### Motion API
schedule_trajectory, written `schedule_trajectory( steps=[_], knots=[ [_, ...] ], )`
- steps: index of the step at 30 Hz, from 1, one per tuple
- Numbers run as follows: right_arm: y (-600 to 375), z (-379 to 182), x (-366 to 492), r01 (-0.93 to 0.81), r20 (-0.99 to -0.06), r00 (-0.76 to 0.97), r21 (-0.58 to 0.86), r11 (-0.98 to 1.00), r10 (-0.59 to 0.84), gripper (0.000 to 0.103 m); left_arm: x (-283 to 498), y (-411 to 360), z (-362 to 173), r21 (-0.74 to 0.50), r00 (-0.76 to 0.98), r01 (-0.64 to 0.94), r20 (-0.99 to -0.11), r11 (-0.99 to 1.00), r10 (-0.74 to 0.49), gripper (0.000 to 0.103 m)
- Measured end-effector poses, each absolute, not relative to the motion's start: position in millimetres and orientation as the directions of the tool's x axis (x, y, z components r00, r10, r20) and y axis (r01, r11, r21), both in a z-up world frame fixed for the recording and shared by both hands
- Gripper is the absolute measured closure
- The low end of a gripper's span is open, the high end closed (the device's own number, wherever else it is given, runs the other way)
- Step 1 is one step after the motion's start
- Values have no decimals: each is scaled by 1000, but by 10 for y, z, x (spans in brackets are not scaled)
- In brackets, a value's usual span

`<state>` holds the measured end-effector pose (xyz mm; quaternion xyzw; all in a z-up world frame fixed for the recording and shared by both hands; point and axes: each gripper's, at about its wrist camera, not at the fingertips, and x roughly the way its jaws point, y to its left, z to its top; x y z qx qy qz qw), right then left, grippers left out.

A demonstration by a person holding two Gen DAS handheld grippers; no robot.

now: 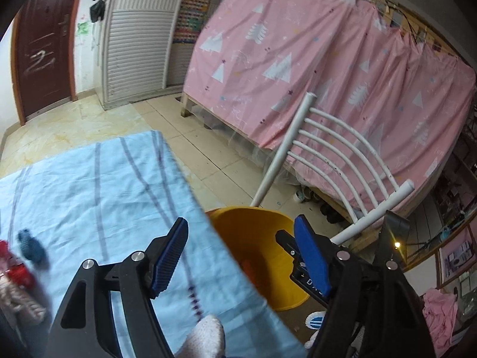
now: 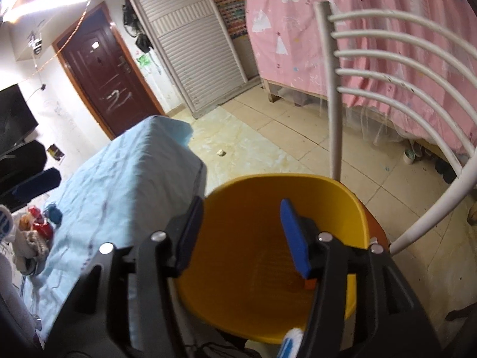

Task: Collect trash
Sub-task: 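Carry the orange box and lid to the yellow bucket and release both, then move both tools back over the bed toward the remaining items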

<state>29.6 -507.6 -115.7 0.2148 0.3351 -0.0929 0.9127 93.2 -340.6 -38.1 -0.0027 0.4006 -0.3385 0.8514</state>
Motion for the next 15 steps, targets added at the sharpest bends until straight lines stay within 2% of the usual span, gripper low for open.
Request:
schedule_trajectory(
  steps=[15],
  knots=[
    [-4569,-597,315,288,-606,789,219,932,-101,41,862,-2463,23,-300,539,515,-615,803,-576,33]
  ],
)
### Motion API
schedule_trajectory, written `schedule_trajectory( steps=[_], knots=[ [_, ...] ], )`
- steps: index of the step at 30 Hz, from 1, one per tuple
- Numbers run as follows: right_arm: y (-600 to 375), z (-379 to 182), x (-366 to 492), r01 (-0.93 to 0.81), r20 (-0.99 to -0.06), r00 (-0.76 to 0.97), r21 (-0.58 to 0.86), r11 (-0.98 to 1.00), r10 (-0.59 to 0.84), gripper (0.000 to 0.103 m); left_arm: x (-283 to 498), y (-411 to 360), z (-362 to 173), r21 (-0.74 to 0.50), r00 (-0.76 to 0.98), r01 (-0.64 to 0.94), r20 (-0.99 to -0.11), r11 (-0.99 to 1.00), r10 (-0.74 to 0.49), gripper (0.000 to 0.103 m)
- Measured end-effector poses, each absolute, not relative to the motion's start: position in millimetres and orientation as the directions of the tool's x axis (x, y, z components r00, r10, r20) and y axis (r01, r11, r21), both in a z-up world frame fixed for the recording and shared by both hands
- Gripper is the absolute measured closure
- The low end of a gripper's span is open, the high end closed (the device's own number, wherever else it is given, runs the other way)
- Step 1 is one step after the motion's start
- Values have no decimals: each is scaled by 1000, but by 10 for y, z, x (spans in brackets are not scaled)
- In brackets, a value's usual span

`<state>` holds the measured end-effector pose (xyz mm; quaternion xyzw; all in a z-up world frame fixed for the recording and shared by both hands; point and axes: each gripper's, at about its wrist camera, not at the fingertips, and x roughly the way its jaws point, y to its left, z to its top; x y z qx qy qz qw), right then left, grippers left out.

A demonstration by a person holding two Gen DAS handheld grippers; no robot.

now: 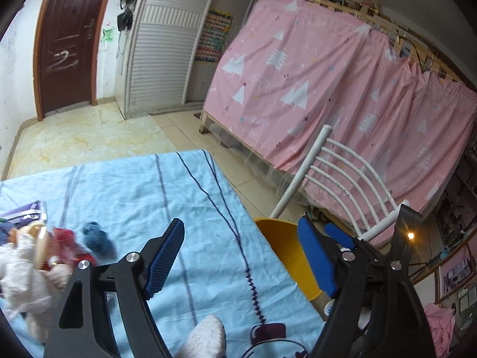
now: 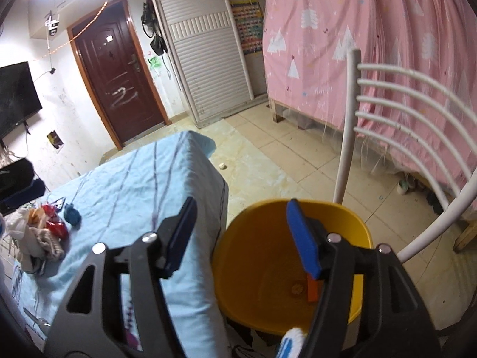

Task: Collect trash
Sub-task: 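Move both tools back over the bed toward the remaining items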

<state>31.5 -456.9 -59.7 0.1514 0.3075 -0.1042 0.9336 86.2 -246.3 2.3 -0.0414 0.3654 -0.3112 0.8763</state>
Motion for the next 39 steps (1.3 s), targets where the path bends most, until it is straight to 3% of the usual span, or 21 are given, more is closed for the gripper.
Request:
schedule_trajectory(
  steps=[14,25,39],
  knots=[
    [-3489,-281,694,78,-596,802,167,983,38,36,857,-1480,335,-311,647,432,-547,846,-531,28],
    [-2787,-278,992,-40,-627,771,132,990,114,35,1143,-478,460,-248,765,276,-529,929,-368,25],
    [-2515,-464,1485,-94,-699,698,122,988,153,34,1808,614,58,-189,763,14,-632,982,-133,24]
  ],
)
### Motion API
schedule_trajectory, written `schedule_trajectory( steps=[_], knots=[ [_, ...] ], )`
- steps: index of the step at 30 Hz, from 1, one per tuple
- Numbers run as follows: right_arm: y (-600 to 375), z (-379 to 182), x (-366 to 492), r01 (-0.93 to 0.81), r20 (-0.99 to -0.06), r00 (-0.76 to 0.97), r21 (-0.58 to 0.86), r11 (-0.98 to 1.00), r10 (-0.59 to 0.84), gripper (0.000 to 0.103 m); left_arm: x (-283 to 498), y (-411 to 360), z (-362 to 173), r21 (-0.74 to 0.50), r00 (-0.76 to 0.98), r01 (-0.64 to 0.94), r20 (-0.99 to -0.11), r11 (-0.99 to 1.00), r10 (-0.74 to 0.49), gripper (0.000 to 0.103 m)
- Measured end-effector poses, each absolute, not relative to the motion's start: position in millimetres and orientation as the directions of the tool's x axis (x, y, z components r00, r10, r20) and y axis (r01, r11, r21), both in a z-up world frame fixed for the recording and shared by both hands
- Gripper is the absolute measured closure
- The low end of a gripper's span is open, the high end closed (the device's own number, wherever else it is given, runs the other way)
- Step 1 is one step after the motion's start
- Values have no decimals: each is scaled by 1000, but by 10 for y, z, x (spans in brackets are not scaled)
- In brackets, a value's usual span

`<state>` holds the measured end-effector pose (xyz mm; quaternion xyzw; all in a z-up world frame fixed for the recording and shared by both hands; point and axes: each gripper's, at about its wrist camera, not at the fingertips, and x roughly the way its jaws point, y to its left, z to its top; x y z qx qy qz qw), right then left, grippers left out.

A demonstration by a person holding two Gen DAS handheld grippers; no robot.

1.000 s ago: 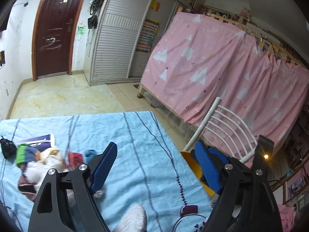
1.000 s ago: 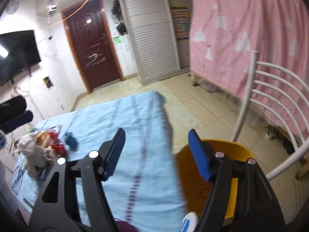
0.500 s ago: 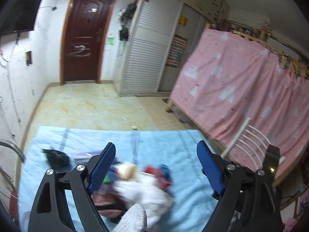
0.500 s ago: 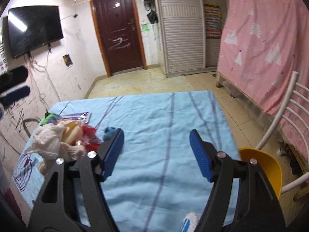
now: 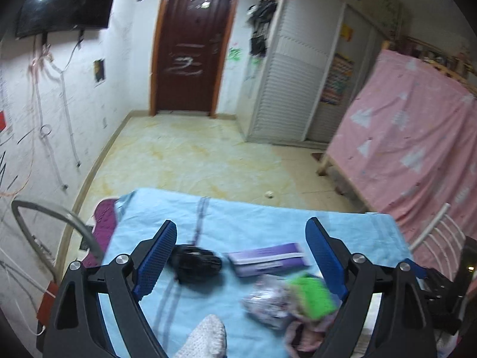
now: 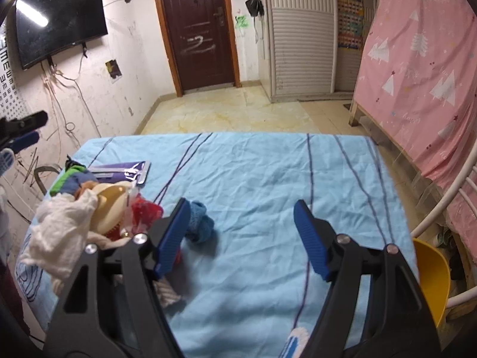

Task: Collect trash
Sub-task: 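Move both tools back over the bed toward the remaining items, then grasp the blue knitted ball with the right tool while the left tool grasps the black bag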

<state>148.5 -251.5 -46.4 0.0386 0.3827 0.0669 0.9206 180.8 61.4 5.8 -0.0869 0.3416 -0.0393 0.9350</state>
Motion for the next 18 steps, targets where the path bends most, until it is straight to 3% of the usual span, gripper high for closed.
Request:
schedule_trajectory(
  steps=[18],
  knots=[
    [-2287,-693,1694,-176,-759,607,162,971,237,34,2269,897,-685,-102,629,-121,-777,987,-3,24]
  ],
)
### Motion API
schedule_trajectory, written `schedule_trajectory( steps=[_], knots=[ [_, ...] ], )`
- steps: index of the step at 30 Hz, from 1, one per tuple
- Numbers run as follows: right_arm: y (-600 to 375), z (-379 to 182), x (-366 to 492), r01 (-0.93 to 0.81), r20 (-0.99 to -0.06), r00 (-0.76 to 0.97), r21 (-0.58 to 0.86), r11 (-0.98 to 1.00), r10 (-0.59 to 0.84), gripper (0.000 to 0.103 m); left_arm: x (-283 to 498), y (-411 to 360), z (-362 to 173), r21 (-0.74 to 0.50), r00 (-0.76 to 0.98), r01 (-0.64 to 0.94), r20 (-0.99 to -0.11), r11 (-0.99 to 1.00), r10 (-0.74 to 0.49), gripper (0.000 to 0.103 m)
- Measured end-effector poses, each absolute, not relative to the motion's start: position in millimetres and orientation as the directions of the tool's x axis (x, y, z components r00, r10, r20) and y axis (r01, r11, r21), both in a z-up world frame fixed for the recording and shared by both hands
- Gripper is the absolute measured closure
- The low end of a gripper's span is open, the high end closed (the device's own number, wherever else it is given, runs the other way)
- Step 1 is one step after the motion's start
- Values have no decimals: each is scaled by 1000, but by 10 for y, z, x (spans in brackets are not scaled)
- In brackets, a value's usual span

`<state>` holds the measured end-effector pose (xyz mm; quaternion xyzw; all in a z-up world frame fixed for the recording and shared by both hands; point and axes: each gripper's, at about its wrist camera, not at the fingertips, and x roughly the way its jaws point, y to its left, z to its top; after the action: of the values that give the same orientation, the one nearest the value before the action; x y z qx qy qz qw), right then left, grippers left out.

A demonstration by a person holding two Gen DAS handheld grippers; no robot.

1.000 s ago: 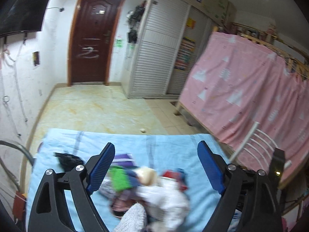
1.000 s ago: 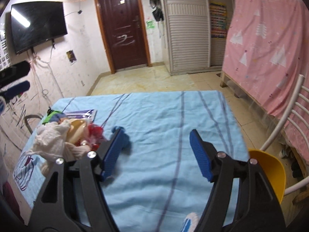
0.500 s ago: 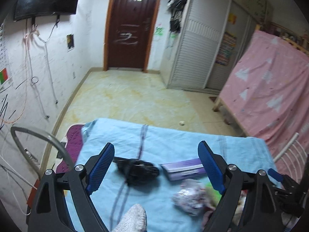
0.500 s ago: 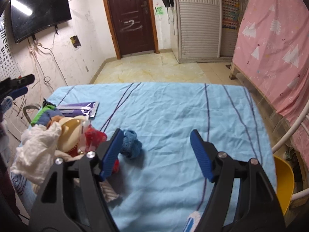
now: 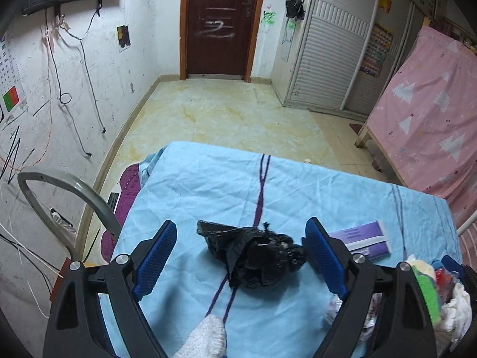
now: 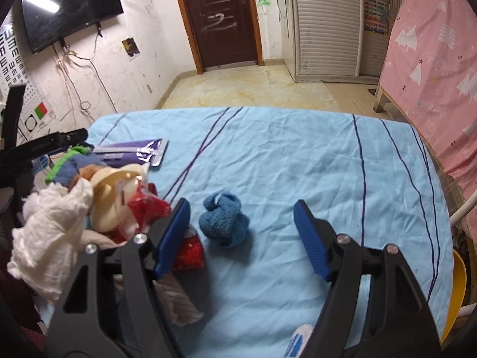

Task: Collect trash
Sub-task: 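Grasp the blue knitted ball with the right tool while the left tool grasps the black bag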

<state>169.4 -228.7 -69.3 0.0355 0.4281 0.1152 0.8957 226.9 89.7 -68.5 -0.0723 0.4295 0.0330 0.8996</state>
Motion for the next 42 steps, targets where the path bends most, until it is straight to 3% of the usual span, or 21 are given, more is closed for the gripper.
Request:
schedule_trajectory(
  steps=[12,15,17,19,22,42],
  knots=[
    [-2266,-767,1788,-164,-783,579,163,973,228,35,2314,942,-875,-135,599,-106,-800,985,-45,26],
    [-2224,-764,1772,-196,-778,576,165,967,249,55,2274,906,-881,-133,614,-87,-787,987,-52,47],
    [-2182,-760,1762,-209,-779,576,151,966,246,74,2269,873,-882,-129,622,-77,-781,989,-54,57],
    [-2137,-755,1741,-223,-779,579,131,966,239,75,2245,823,-877,-116,632,-65,-773,991,-49,68],
    [-2113,-745,1720,-228,-777,587,110,968,226,76,2212,758,-857,-88,649,-54,-760,995,-32,72],
    [-3019,-466,1138,-37,-672,723,198,980,163,75,1684,689,-338,-222,756,-44,-645,974,-113,73]
  ],
)
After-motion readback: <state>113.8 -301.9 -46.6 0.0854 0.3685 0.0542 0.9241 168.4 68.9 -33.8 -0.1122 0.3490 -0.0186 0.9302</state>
